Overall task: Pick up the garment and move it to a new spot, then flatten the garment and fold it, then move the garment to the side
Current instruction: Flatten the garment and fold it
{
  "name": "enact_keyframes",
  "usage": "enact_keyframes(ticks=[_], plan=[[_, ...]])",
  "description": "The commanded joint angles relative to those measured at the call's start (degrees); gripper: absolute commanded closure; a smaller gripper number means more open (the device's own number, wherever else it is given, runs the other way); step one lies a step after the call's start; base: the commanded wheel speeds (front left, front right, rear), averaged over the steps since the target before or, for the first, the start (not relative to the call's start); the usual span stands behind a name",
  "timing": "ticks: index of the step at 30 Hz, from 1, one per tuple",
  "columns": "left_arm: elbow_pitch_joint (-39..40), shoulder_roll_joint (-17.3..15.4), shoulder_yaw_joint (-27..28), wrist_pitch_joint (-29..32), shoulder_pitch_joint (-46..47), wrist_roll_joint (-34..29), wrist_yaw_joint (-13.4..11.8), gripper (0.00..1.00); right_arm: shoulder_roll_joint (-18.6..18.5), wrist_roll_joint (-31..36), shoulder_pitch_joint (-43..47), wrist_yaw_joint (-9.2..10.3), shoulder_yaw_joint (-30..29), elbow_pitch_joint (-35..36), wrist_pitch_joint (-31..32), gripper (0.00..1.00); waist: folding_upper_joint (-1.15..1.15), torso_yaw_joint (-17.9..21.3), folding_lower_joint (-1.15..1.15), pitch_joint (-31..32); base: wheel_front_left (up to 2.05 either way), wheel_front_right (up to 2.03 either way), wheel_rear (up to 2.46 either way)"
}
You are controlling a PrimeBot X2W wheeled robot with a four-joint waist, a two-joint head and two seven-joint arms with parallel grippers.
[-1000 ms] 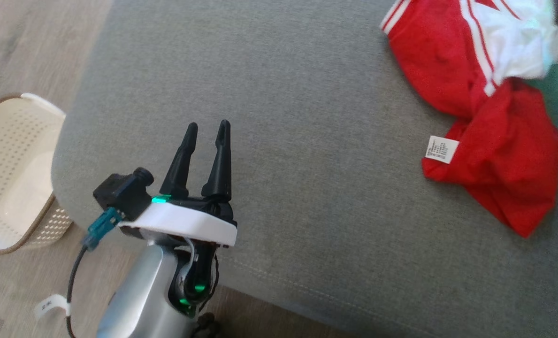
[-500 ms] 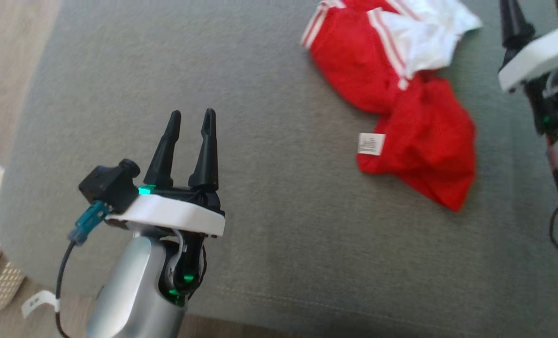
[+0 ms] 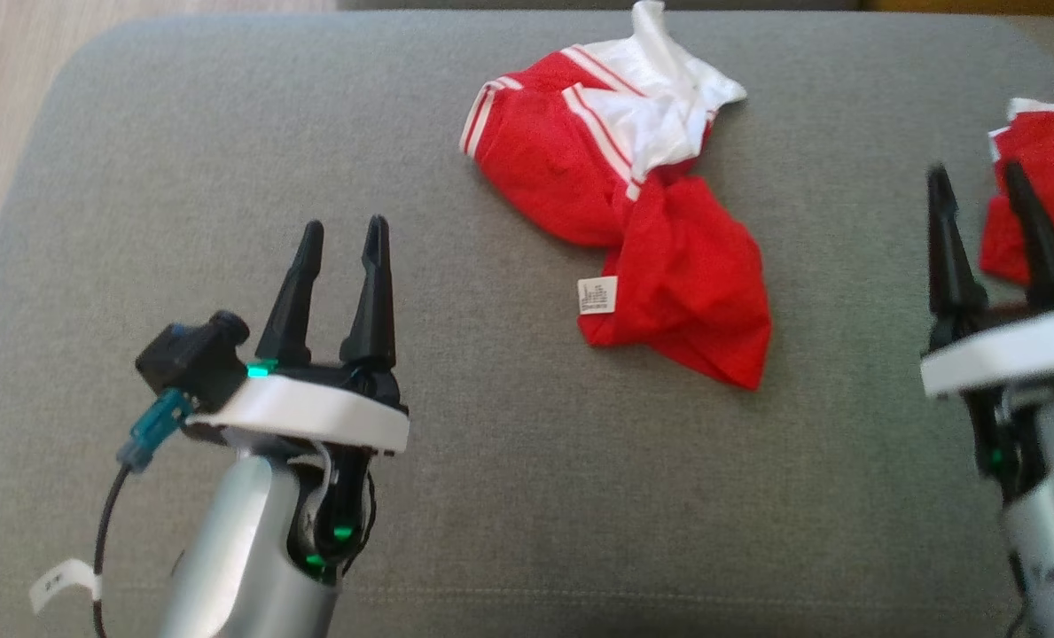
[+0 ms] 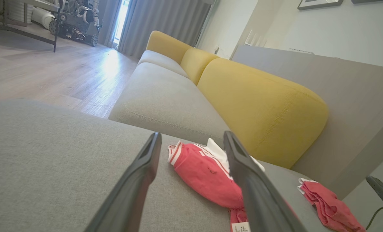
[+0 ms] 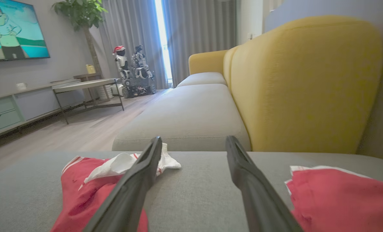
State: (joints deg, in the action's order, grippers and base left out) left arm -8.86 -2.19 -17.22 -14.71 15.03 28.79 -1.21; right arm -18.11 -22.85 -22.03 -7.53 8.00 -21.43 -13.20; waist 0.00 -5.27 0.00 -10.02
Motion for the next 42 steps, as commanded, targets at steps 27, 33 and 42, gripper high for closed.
enact_keyframes(ticks=[27,33,42], plan=[[1.0,-0.7,2.9,-0.3,-2.6,-0.3,0.8,0.0,9.8,4.8,16.2,0.04,6.5,14.4,6.1,0.0,0.0,0.5,0.0,0.1,0.0,0.0,0.0],[0.7,-0.7,1.7,-0.3,-1.5,0.3,0.7,0.0,9.0,0.9,13.0,0.04,13.5,11.9,10.4,0.0,0.0,-1.3,0.0,-2.4,0.0,0.0,0.0],[0.4,-0.7,0.6,-0.3,-0.5,1.0,0.5,0.0,9.4,-4.6,7.5,0.04,17.2,3.6,12.0,0.0,0.0,-4.8,0.0,-3.8,0.0,0.0,0.0]])
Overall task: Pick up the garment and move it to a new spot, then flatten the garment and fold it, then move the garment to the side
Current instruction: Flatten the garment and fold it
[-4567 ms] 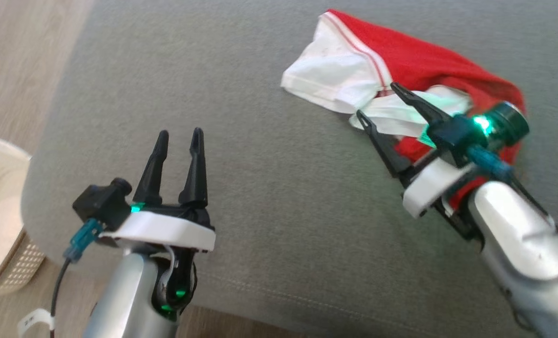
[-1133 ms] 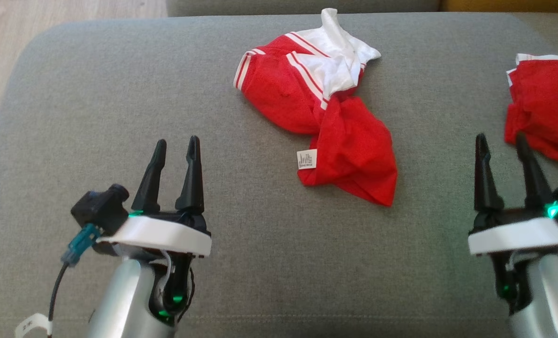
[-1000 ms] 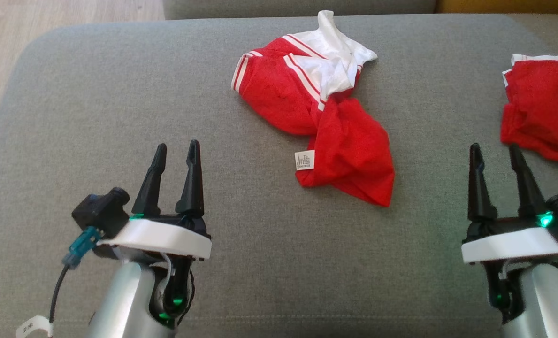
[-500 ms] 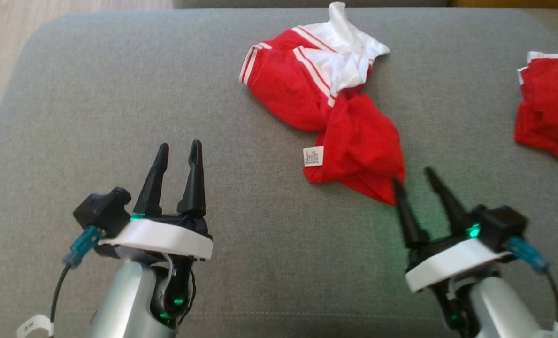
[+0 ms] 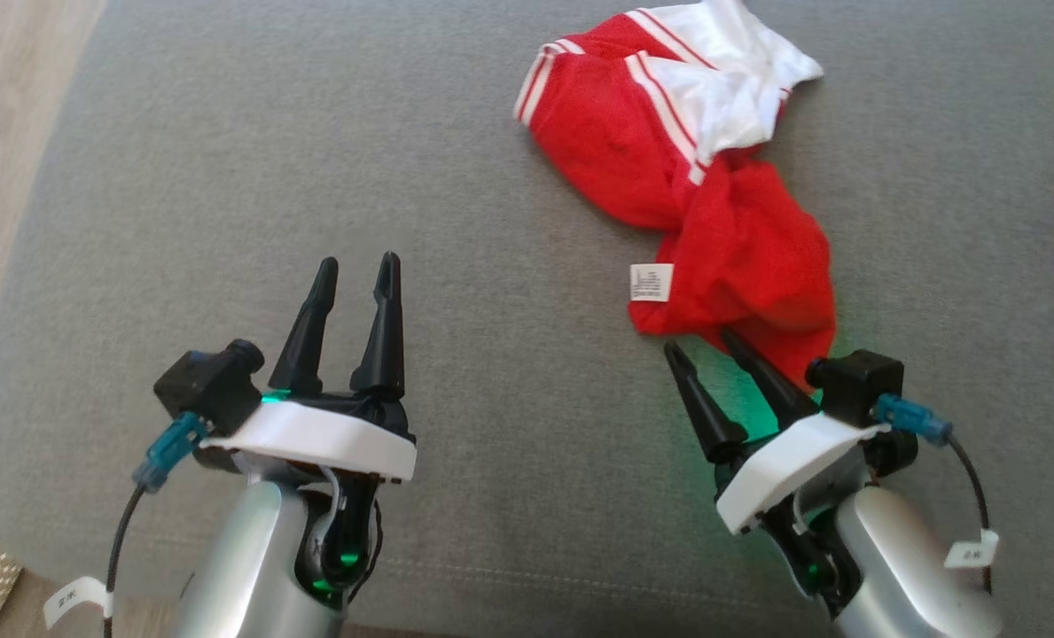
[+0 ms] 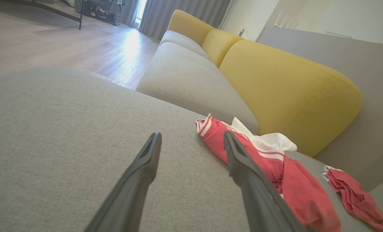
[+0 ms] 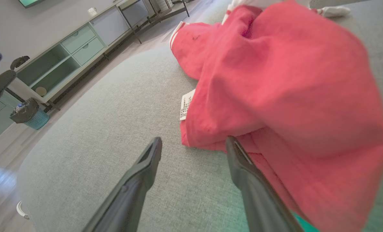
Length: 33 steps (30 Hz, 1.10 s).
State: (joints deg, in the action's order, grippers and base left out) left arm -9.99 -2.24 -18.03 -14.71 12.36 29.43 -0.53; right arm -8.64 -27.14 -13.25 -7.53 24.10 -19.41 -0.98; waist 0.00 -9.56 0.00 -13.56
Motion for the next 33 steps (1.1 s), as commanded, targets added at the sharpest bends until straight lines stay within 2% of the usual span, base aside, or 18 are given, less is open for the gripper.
enact_keyframes(ticks=[1,14,15,16,17,22,27,30,31,33], plan=[[1.5,-0.6,1.3,-0.3,2.2,0.4,-0.2,0.0,0.0,-0.8,-1.9,0.04,0.9,0.6,-0.2,0.0,0.0,-0.8,0.0,-0.3,0.0,0.0,0.0],[1.8,-0.6,0.1,-0.3,2.3,0.9,-0.6,0.0,0.6,-2.4,-8.3,0.04,-0.2,-8.4,-1.5,0.0,0.0,-4.4,0.0,-1.7,0.0,0.0,0.0],[1.9,-0.6,0.0,-0.3,2.2,0.9,-0.7,0.0,0.7,-2.2,-8.7,0.04,-0.4,-9.0,-1.6,0.11,0.0,-4.6,0.0,-1.7,0.0,0.0,0.0],[1.9,-0.6,-0.1,-0.3,2.2,1.0,-0.7,0.0,0.8,-2.1,-8.9,0.04,-0.5,-9.5,-1.8,0.81,0.0,-4.7,0.0,-1.7,0.0,0.0,0.0],[1.9,-0.6,-0.2,-0.3,2.1,1.0,-0.8,0.0,0.9,-2.0,-9.1,0.04,-0.5,-9.8,-1.8,1.0,0.0,-4.8,0.0,-1.6,0.0,0.0,0.0],[1.6,-0.6,0.4,-0.3,1.6,0.7,-1.0,0.0,0.4,-2.4,-9.2,0.04,0.5,-8.5,-1.2,1.0,0.0,-4.3,0.0,-0.7,0.0,0.0,0.0],[1.5,-0.6,1.5,-0.3,1.1,0.0,-0.9,0.0,-2.4,-3.8,-8.1,0.04,1.9,-2.0,3.3,1.0,0.0,-2.0,0.0,0.7,0.0,0.0,0.0],[1.5,-0.6,1.9,-0.3,0.9,-0.3,-0.8,0.0,-6.5,-6.2,-7.5,0.04,3.2,4.6,8.8,1.0,0.0,-0.2,0.0,1.3,0.0,0.0,0.0],[1.3,-0.6,2.0,-0.3,0.8,-0.5,-0.6,0.0,-10.3,-7.6,-7.2,0.04,2.8,9.0,13.4,1.0,0.0,1.0,0.0,1.8,0.0,0.0,0.0],[1.2,-0.6,2.2,-0.3,0.8,-0.6,-0.6,0.0,-14.5,-9.2,-7.1,0.04,2.5,13.3,18.9,1.0,0.0,2.2,0.0,2.3,0.0,0.0,0.0]])
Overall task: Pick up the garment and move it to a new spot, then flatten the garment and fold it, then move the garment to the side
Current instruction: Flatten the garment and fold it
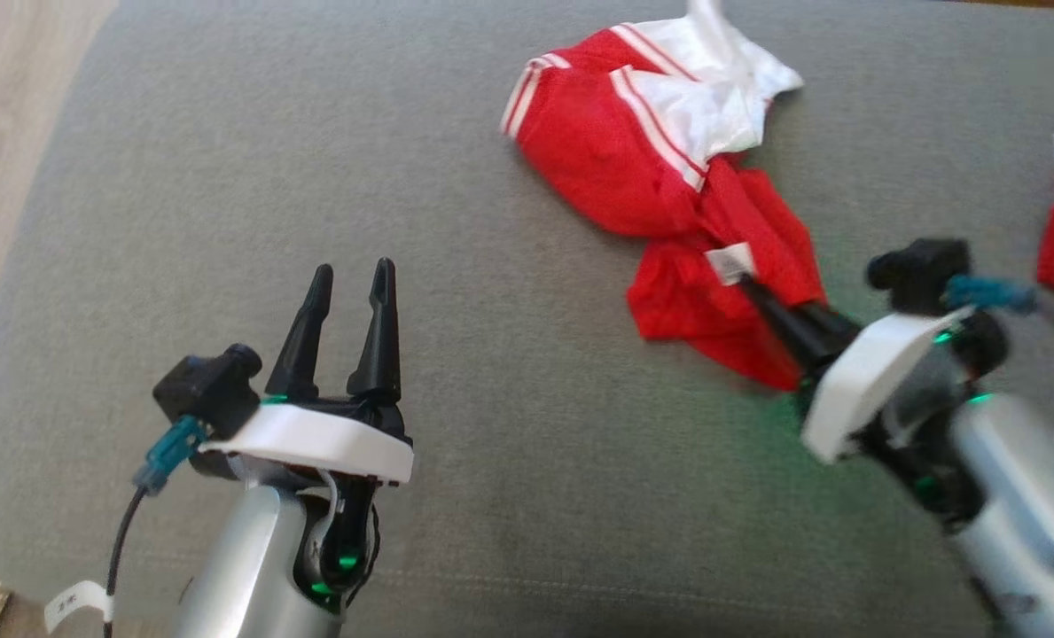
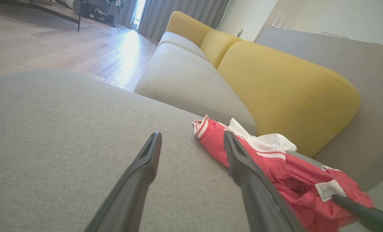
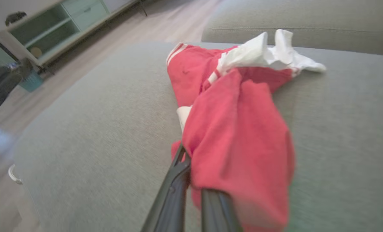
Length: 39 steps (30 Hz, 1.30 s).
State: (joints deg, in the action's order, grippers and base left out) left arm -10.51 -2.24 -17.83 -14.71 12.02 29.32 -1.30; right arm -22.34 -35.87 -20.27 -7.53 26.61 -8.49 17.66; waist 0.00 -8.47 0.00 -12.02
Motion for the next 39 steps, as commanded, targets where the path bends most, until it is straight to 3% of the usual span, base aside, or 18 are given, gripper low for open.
enact_keyframes(ticks=[1,5,11,19,28,29,30,35,39], plan=[[1.6,-0.6,2.0,-0.3,1.1,-0.5,0.3,0.0,-2.7,-1.5,0.0,0.04,-0.8,4.2,2.8,1.0,0.0,1.6,0.0,1.0,0.0,0.0,0.0],[1.9,-0.6,1.8,-0.3,1.5,-0.3,0.2,0.0,-9.8,-2.3,-1.2,0.04,-5.9,9.4,10.6,1.0,0.0,2.8,0.0,0.7,0.0,0.0,0.0],[2.2,-0.6,0.5,-0.3,2.4,0.4,0.2,0.0,-15.3,-0.5,-4.9,0.04,-13.2,8.6,14.9,1.0,0.0,2.7,0.0,-1.3,0.0,0.0,0.0],[2.2,-0.6,-0.5,-0.3,3.9,1.1,0.2,0.0,-20.6,4.9,-11.0,0.04,-14.6,-0.5,12.1,1.0,0.0,0.5,0.0,-4.1,0.0,0.0,0.0],[2.2,-0.6,-1.0,-0.3,4.7,1.3,0.0,0.0,-21.7,9.4,-18.1,0.04,-9.5,-12.4,3.3,1.0,0.0,-1.0,0.0,-5.6,0.0,0.0,0.0],[2.2,-0.6,-1.0,-0.3,4.9,1.3,0.0,0.0,-21.5,10.3,-19.0,0.04,-9.1,-14.3,1.9,0.37,0.0,-1.0,0.0,-5.8,0.0,0.0,0.0],[2.2,-0.6,-1.0,-0.3,5.0,1.3,0.0,0.0,-21.1,11.0,-19.7,0.04,-8.9,-16.4,0.9,0.0,0.0,-1.1,0.0,-5.8,0.0,0.0,0.0],[1.9,-0.6,-0.7,-0.3,5.2,0.7,-0.2,0.0,-17.8,13.2,-22.0,0.04,-7.9,-23.1,-3.8,0.0,0.0,-0.3,0.0,-5.4,0.0,0.0,0.0],[1.5,-0.6,0.3,-0.3,4.7,-0.3,0.0,0.0,-14.1,13.4,-21.6,0.04,-7.5,-24.2,-8.1,0.0,0.0,1.5,0.0,-4.1,0.0,0.0,0.0]])
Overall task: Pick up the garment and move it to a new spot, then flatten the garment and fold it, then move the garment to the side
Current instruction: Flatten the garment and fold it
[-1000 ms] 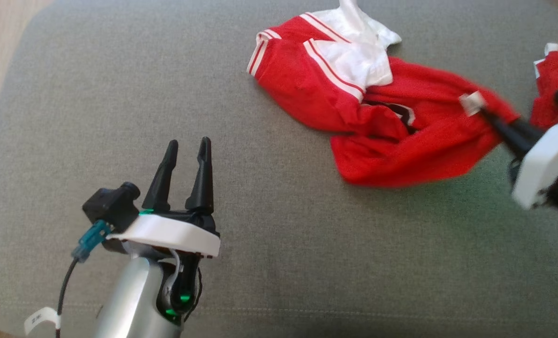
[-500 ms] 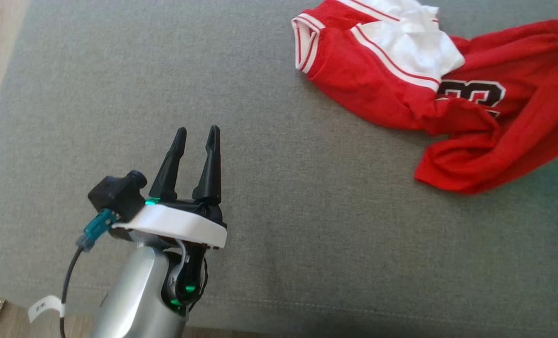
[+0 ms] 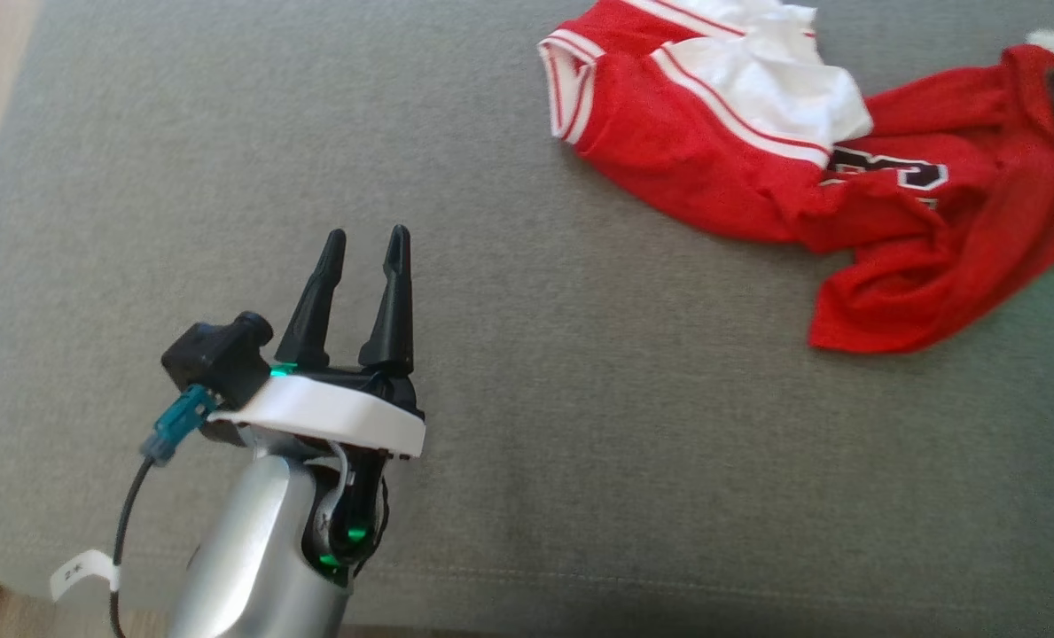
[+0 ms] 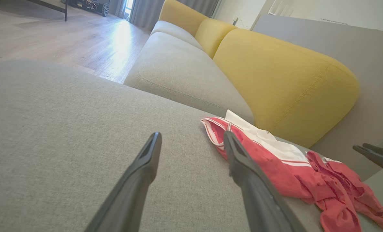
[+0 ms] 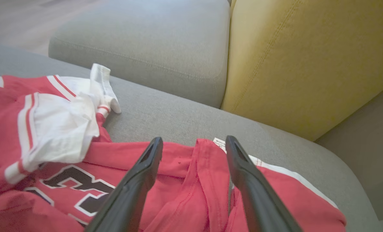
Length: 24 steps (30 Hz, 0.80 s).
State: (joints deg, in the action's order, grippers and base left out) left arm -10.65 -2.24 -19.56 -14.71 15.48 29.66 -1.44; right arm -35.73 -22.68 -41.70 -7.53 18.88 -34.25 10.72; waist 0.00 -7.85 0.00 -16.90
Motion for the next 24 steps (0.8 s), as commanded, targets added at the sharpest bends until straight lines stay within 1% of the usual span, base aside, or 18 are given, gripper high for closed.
enact_keyframes(ticks=[1,7,11,15,20,24], plan=[[1.6,-0.6,2.3,-0.3,1.1,-0.8,0.2,0.0,0.0,0.2,0.2,0.04,0.3,1.7,-2.4,0.0,0.0,1.4,0.0,1.0,0.0,0.0,0.0],[1.6,-0.6,3.8,-0.3,0.5,-1.9,0.7,0.0,5.0,0.7,5.6,0.04,0.1,6.1,-8.9,0.0,0.0,5.2,0.0,3.2,0.0,0.0,0.0],[1.5,-0.6,4.2,-0.3,0.3,-2.6,1.0,0.0,9.0,1.0,11.6,0.04,-2.0,10.9,-12.5,0.0,0.0,7.9,0.0,4.1,0.0,0.0,0.0],[1.3,-0.6,4.9,-0.3,0.1,-3.5,1.3,0.0,14.2,2.0,18.3,0.04,-4.7,16.2,-15.4,0.0,0.0,10.7,0.0,4.7,0.0,0.0,0.0],[1.0,-0.6,5.1,-0.3,0.3,-4.1,1.8,0.0,20.6,4.8,25.4,0.04,-5.9,21.3,-17.4,0.0,0.0,13.3,0.0,4.6,0.0,0.0,0.0],[0.8,-0.6,4.5,-0.3,0.8,-4.1,1.9,0.0,23.5,6.6,28.3,0.04,-4.1,23.2,-16.9,0.0,0.0,14.0,0.0,4.2,0.0,0.0,0.0]])
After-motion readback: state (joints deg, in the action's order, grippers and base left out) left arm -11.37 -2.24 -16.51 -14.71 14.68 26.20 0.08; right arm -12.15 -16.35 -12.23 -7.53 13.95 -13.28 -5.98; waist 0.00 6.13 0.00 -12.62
